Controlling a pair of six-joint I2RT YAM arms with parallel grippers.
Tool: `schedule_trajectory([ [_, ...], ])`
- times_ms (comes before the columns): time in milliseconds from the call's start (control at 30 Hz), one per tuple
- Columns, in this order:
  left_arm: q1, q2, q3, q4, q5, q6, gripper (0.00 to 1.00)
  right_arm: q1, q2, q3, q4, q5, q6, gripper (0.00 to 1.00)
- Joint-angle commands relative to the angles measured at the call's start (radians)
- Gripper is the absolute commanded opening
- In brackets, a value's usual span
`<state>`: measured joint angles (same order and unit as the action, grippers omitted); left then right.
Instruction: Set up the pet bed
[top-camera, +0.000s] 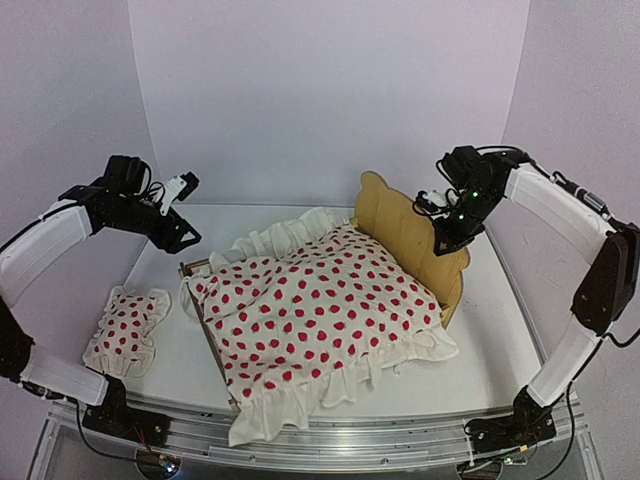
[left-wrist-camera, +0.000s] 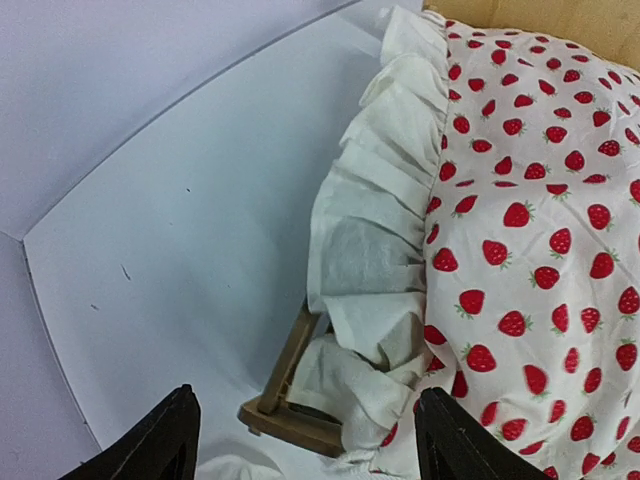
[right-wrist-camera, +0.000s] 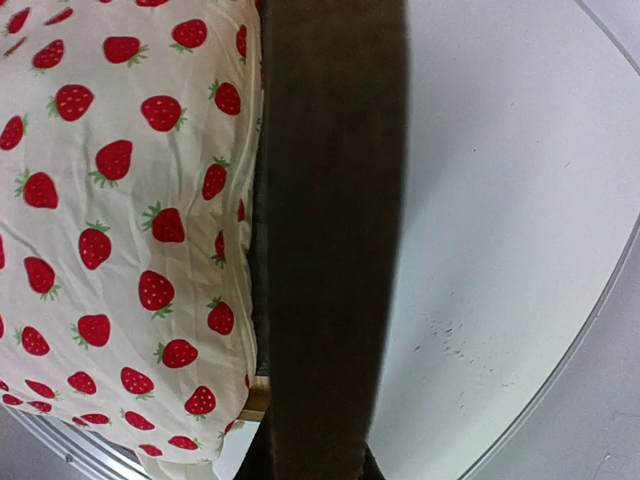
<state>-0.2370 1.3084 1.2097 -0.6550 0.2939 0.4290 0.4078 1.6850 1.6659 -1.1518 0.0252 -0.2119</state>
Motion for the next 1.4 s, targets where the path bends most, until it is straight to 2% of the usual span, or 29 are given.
schedule_trajectory([
  [0,0.029,-0.118,-0.070,-0.128,0.040,0.079,0.75,0.025,0.136,0.165,0.021,-0.020,-0.318,0.00],
  [133,0.064,-0.152,-0.105,-0.151,0.011,0.092,0.75,0.020,0.379,0.479,0.095,0.037,-0.349,0.02],
  [200,0.088,-0.163,-0.118,-0.145,0.034,0.082,0.74,0.021,0.477,0.583,0.216,0.073,-0.340,0.08],
  [267,0.117,-0.166,-0.135,-0.133,0.056,0.063,0.74,0.022,0.540,0.638,0.326,0.095,-0.325,0.26],
  [333,0.132,-0.166,-0.157,-0.118,0.064,0.059,0.74,0.022,0.591,0.705,0.422,0.093,-0.248,0.52],
  [367,0.135,-0.166,-0.170,-0.109,0.064,0.059,0.74,0.023,0.608,0.732,0.467,0.103,-0.189,0.60],
  [433,0.137,-0.155,-0.189,-0.091,0.060,0.057,0.74,0.023,0.614,0.752,0.535,0.137,-0.081,0.71],
  [567,0.138,-0.094,-0.193,-0.051,0.040,0.050,0.73,0.022,0.520,0.696,0.569,0.196,0.025,0.84],
  [700,0.138,0.038,-0.132,-0.019,0.022,0.051,0.73,0.007,0.323,0.524,0.569,0.192,0.104,0.88],
  [800,0.153,0.162,-0.039,-0.005,0.022,0.055,0.73,-0.012,0.150,0.338,0.568,0.091,0.181,0.89],
  [900,0.199,0.282,0.059,0.019,0.072,0.053,0.73,-0.015,-0.013,0.120,0.568,0.095,0.305,0.88],
  [1000,0.250,0.408,0.145,0.041,0.089,0.052,0.73,-0.014,-0.145,-0.114,0.570,0.164,0.485,0.83],
  [1067,0.283,0.484,0.170,0.072,0.089,0.060,0.72,-0.014,-0.205,-0.283,0.569,0.213,0.601,0.76],
  [1133,0.298,0.536,0.174,0.106,0.090,0.067,0.72,-0.013,-0.242,-0.418,0.574,0.230,0.713,0.69],
  [1200,0.300,0.575,0.161,0.118,0.098,0.102,0.70,-0.006,-0.232,-0.514,0.587,0.224,0.775,0.66],
  [1367,0.295,0.572,0.075,0.111,0.145,0.178,0.68,0.029,-0.085,-0.549,0.641,0.202,0.837,0.65],
])
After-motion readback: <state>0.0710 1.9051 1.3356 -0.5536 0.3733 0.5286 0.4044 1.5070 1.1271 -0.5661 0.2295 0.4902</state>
